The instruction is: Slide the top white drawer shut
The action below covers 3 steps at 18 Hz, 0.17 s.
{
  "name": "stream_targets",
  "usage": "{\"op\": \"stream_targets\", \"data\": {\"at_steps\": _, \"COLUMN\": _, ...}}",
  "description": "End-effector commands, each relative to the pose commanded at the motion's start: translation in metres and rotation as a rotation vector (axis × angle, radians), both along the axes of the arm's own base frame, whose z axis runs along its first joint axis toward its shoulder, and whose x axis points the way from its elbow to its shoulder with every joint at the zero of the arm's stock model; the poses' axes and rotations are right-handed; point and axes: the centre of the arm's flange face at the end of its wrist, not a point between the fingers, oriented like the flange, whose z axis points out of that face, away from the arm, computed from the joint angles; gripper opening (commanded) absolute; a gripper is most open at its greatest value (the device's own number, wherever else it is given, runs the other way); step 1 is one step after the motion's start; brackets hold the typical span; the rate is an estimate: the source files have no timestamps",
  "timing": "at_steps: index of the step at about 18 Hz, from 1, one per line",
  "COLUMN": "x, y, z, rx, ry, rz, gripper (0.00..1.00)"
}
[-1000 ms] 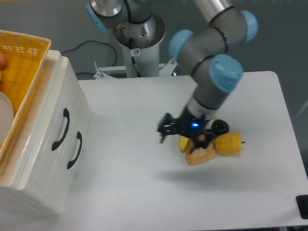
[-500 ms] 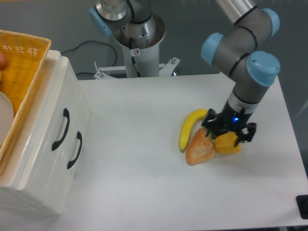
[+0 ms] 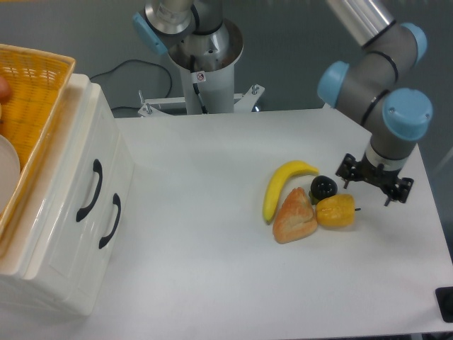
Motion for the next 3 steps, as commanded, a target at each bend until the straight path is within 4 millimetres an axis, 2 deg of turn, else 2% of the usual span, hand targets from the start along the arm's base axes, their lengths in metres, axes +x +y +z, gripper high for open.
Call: {"op": "stream_targets", "data": {"at_steps": 3, "x": -0.0003, "y": -0.0008, "z": 0.0011, "rx": -0.005, "ry": 0.0, "rz": -0.085, "gripper": 1.0}}
